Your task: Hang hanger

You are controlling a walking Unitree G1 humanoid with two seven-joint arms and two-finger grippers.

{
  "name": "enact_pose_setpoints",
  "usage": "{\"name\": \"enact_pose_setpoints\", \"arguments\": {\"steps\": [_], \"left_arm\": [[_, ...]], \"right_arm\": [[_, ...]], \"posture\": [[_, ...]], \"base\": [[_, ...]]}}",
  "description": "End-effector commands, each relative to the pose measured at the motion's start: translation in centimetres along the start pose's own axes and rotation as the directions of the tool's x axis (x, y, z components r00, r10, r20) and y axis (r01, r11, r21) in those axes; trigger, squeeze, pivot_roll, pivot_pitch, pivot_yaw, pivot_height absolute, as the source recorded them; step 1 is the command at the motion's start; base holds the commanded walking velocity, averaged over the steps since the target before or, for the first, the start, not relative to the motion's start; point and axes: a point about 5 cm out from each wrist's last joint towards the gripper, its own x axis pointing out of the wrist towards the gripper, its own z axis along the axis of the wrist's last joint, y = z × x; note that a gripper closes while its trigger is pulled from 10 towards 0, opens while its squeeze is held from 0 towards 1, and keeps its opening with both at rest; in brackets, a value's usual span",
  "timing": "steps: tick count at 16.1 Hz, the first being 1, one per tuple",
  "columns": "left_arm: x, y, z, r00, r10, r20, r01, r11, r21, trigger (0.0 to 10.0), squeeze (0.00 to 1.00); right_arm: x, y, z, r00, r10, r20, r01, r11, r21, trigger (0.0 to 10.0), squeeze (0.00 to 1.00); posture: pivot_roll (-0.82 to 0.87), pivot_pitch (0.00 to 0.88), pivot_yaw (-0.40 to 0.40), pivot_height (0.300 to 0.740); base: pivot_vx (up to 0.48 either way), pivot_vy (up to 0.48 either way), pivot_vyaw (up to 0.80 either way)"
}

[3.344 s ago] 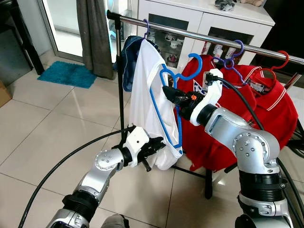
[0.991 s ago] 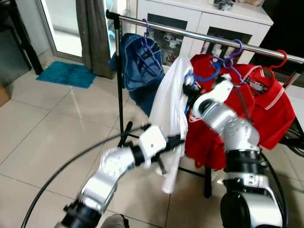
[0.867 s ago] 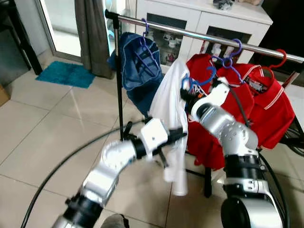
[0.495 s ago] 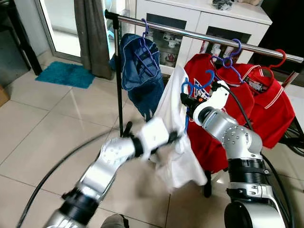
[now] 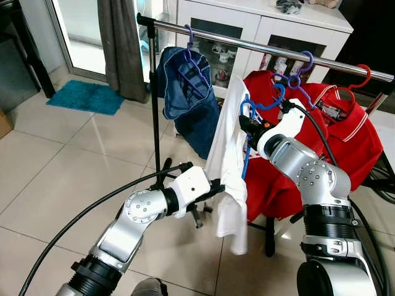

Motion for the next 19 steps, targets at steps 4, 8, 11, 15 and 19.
{"name": "enact_pose_setpoints", "arguments": {"steps": [4, 8, 11, 15, 19], "left_arm": [[0.2, 1.6, 2.9, 0.984, 0.085, 0.157, -0.071, 0.993, -0.092, 10.0, 1.0], [-0.1, 1.6, 3.9, 0.975, 0.068, 0.212, -0.038, 0.989, -0.143, 10.0, 1.0], [-1.0, 1.8, 4.4, 0.969, 0.08, 0.236, -0.041, 0.986, -0.164, 10.0, 1.0], [-4.8, 3.3, 4.0, 0.969, 0.162, 0.189, -0.129, 0.977, -0.172, 10.0, 1.0], [-9.4, 3.5, 2.8, 0.975, 0.214, 0.067, -0.201, 0.966, -0.166, 10.0, 1.0]], "right_arm": [[-0.3, 0.3, 0.7, 0.999, 0.024, 0.035, -0.024, 1.0, -0.003, 10.0, 0.0], [-0.3, 0.3, 0.7, 0.999, 0.023, 0.036, -0.023, 1.0, -0.005, 10.0, 0.0], [-0.3, 0.0, 0.5, 1.0, 0.014, 0.028, -0.013, 0.999, -0.044, 10.0, 0.0], [-1.3, -1.4, 0.9, 1.0, 0.016, 0.007, -0.014, 0.952, -0.307, 10.0, 0.0], [-4.2, -1.4, 1.9, 0.97, 0.219, -0.102, -0.24, 0.838, -0.49, 10.0, 0.0]], "posture": [[0.11, 0.0, -0.076, 0.74], [0.11, 0.0, -0.072, 0.74], [0.11, 0.0, -0.071, 0.74], [0.11, 0.0, -0.063, 0.74], [0.1, 0.0, -0.053, 0.74]], "base": [[0.0, 0.0, 0.0], [0.0, 0.0, 0.0], [0.0, 0.0, 0.0], [0.0, 0.0, 0.0], [0.0, 0.0, 0.0]]}}
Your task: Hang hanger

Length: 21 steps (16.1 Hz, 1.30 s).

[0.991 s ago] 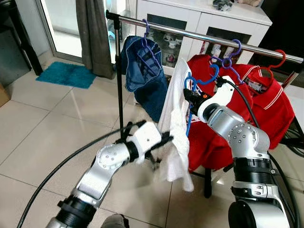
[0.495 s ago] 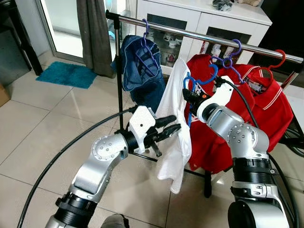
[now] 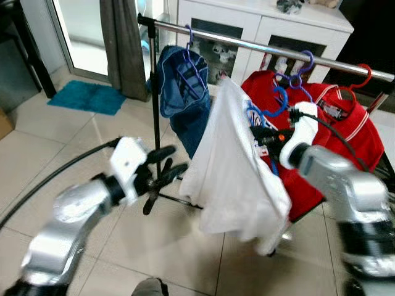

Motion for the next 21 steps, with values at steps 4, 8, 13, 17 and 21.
{"name": "enact_pose_setpoints", "arguments": {"steps": [4, 8, 13, 17, 21], "left_arm": [[-1.2, 0.8, 0.2, 0.994, 0.102, -0.033, -0.102, 0.995, 0.019, 10.0, 1.0], [-3.6, 2.8, -0.4, 0.965, 0.259, -0.037, -0.257, 0.965, 0.043, 10.0, 1.0], [-7.5, 5.8, 0.9, 0.947, 0.32, -0.033, -0.317, 0.946, 0.067, 10.0, 1.0], [-7.7, 5.6, -1.1, 0.982, 0.11, -0.155, -0.11, 0.994, 0.006, 10.0, 0.46], [-4.8, 5.7, -1.5, 0.992, 0.033, -0.12, -0.035, 0.999, -0.016, 10.0, 0.0]], "right_arm": [[-2.4, 1.2, 0.0, 0.965, 0.25, -0.077, -0.26, 0.951, -0.168, 10.0, 0.0], [-3.5, 1.5, -0.2, 0.929, 0.357, -0.099, -0.37, 0.91, -0.186, 10.0, 0.0], [-4.4, 1.6, 0.5, 0.871, 0.475, -0.124, -0.491, 0.844, -0.215, 10.0, 0.0], [-4.4, 2.6, 1.2, 0.797, 0.588, -0.139, -0.603, 0.765, -0.227, 10.0, 0.0], [-4.3, 3.2, 1.6, 0.77, 0.623, -0.138, -0.636, 0.734, -0.24, 10.0, 0.0]], "posture": [[0.12, 0.0, -0.063, 0.74], [0.12, 0.0, -0.061, 0.74], [0.14, 0.0, -0.088, 0.74], [0.14, 0.0, -0.095, 0.74], [0.13, 0.0, -0.084, 0.74]], "base": [[0.0, 0.0, 0.0], [0.0, 0.0, 0.0], [0.0, 0.0, 0.0], [0.0, 0.0, 0.0], [0.0, 0.0, 0.0]]}}
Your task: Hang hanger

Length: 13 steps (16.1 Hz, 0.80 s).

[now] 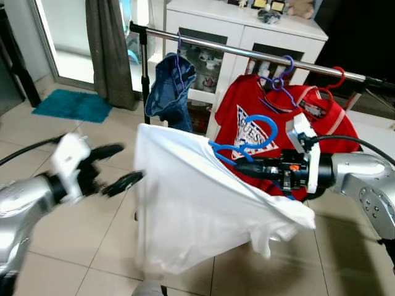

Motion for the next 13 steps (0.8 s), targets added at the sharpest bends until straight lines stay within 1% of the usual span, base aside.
{"name": "enact_pose_setpoints", "arguments": {"steps": [1, 2, 3, 5, 6, 7, 9, 11, 13], "left_arm": [[0.5, 0.3, -0.3, 1.0, 0.016, -0.008, -0.016, 1.0, 0.005, 10.0, 0.0], [1.0, 0.5, -0.4, 1.0, 0.016, 0.004, -0.016, 1.0, -0.002, 3.9, 0.0], [1.6, 0.3, -0.3, 1.0, 0.002, 0.023, -0.002, 1.0, -0.013, 0.0, 0.0], [2.1, -0.1, -0.3, 0.999, -0.01, 0.032, 0.01, 1.0, -0.022, 0.0, 0.0], [2.6, -0.6, -0.5, 0.999, -0.013, 0.039, 0.013, 1.0, -0.023, 0.0, 0.0], [3.1, -1.4, -0.7, 0.999, -0.015, 0.05, 0.017, 1.0, -0.026, 0.0, 0.0], [3.2, -1.9, -1.1, 0.998, 0.014, 0.057, -0.013, 0.999, -0.031, 0.0, 0.0], [3.2, -2.0, -1.1, 0.996, 0.05, 0.067, -0.048, 0.998, -0.028, 0.0, 0.0], [3.3, -2.2, -1.3, 0.993, 0.097, 0.068, -0.097, 0.995, -0.001, 0.0, 0.0]], "right_arm": [[-0.2, 0.2, 1.0, 0.999, 0.018, 0.029, -0.017, 0.999, -0.047, 10.0, 0.0], [-0.1, 0.3, 1.0, 0.999, 0.023, 0.03, -0.021, 0.999, -0.047, 10.0, 0.0], [-0.1, 0.3, 1.0, 0.999, 0.019, 0.029, -0.017, 0.999, -0.048, 10.0, 0.0], [-0.1, 0.2, 1.0, 0.999, 0.015, 0.029, -0.014, 0.999, -0.048, 10.0, 0.0], [-0.2, 0.2, 1.0, 0.999, 0.011, 0.031, -0.01, 0.999, -0.047, 10.0, 0.0], [-0.2, 0.2, 1.0, 0.999, 0.009, 0.032, -0.007, 0.999, -0.047, 10.0, 0.0], [-0.1, 0.2, 1.0, 0.999, 0.008, 0.033, -0.007, 0.999, -0.045, 10.0, 0.0], [0.0, 0.2, 1.0, 0.999, 0.011, 0.034, -0.01, 0.999, -0.041, 10.0, 0.0], [0.2, 0.2, 0.9, 0.999, 0.015, 0.034, -0.014, 0.999, -0.039, 10.0, 0.0]], "posture": [[0.13, 0.0, -0.084, 0.74], [0.13, 0.0, -0.076, 0.74], [0.13, 0.0, -0.072, 0.74], [0.12, 0.0, -0.067, 0.74], [0.12, 0.0, -0.065, 0.74], [0.12, 0.0, -0.064, 0.74], [0.12, 0.0, -0.067, 0.74], [0.13, 0.0, -0.073, 0.74], [0.13, 0.0, -0.077, 0.74]], "base": [[0.0, 0.0, 0.0], [0.0, 0.0, 0.0], [0.0, 0.0, 0.0], [0.0, 0.0, 0.0], [0.0, 0.0, 0.0], [0.0, 0.0, 0.0], [0.0, 0.0, 0.0], [0.0, 0.0, 0.0], [0.0, 0.0, 0.0]]}}
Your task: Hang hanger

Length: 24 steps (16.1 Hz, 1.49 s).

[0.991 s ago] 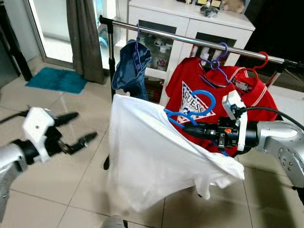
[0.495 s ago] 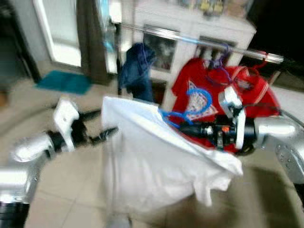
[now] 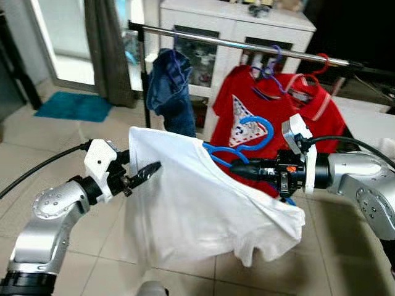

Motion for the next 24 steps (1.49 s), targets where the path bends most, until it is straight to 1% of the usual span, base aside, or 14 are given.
{"name": "enact_pose_setpoints", "arguments": {"steps": [1, 6, 10, 14, 16, 18, 21, 22, 23, 24], "left_arm": [[0.2, -0.4, 0.2, 0.999, 0.033, 0.008, -0.034, 0.998, 0.05, 0.0, 0.0], [0.5, -1.1, -0.6, 0.988, 0.152, 0.02, -0.153, 0.985, 0.078, 0.0, 0.0], [0.8, -1.9, -0.9, 0.982, 0.181, 0.044, -0.184, 0.98, 0.075, 0.0, 0.0], [0.6, -2.0, -1.1, 0.976, 0.214, 0.047, -0.218, 0.97, 0.111, 0.0, 0.0], [0.4, -1.6, -1.1, 0.967, 0.248, 0.058, -0.253, 0.961, 0.109, 0.0, 0.0], [0.2, -1.5, -1.1, 0.964, 0.258, 0.058, -0.263, 0.959, 0.109, 0.0, 0.0], [-0.3, -0.9, -1.2, 0.949, 0.31, 0.062, -0.315, 0.942, 0.115, 0.0, 0.0], [-0.5, -0.5, -1.2, 0.938, 0.341, 0.065, -0.346, 0.93, 0.123, 0.0, 0.0], [-0.5, -0.4, -1.2, 0.934, 0.352, 0.067, -0.357, 0.925, 0.128, 0.0, 0.0], [-0.7, -0.1, -1.1, 0.92, 0.383, 0.081, -0.391, 0.912, 0.124, 0.0, 0.0]], "right_arm": [[-0.2, -0.3, 0.8, 1.0, -0.011, 0.025, 0.012, 0.999, -0.031, 10.0, 0.0], [-0.1, -0.2, 0.8, 1.0, -0.003, 0.027, 0.003, 1.0, -0.024, 10.0, 0.0], [0.0, -0.2, 0.7, 1.0, 0.004, 0.022, -0.004, 1.0, -0.018, 10.0, 0.0], [0.1, -0.3, 0.6, 1.0, -0.005, 0.022, 0.006, 1.0, -0.015, 10.0, 0.0], [0.2, -0.3, 0.6, 1.0, -0.009, 0.024, 0.01, 1.0, -0.011, 10.0, 0.0], [0.1, -0.4, 0.6, 0.999, -0.02, 0.025, 0.021, 1.0, -0.011, 10.0, 0.0], [-0.1, -0.8, 0.6, 0.998, -0.054, 0.027, 0.055, 0.998, -0.009, 10.0, 0.0], [-0.2, -1.0, 0.5, 0.997, -0.075, 0.027, 0.075, 0.997, -0.006, 10.0, 0.0], [-0.2, -1.1, 0.5, 0.996, -0.084, 0.027, 0.084, 0.996, -0.005, 10.0, 0.0], [-0.2, -1.4, 0.5, 0.994, -0.11, 0.027, 0.11, 0.994, 0.001, 10.0, 0.0]], "posture": [[0.13, 0.0, -0.077, 0.74], [0.13, 0.0, -0.081, 0.74], [0.13, 0.0, -0.088, 0.74], [0.13, 0.0, -0.088, 0.74], [0.13, 0.0, -0.086, 0.74], [0.12, 0.0, -0.081, 0.74], [0.12, 0.0, -0.08, 0.74], [0.12, 0.0, -0.079, 0.74], [0.12, 0.0, -0.078, 0.74], [0.13, 0.0, -0.077, 0.74]], "base": [[0.0, 0.0, 0.0], [0.0, 0.0, 0.0], [0.0, 0.0, 0.0], [0.0, 0.0, 0.0], [0.0, 0.0, 0.0], [0.0, 0.0, 0.0], [0.0, 0.0, 0.0], [0.0, 0.0, 0.0], [0.0, 0.0, 0.0], [0.0, 0.0, 0.0]]}}
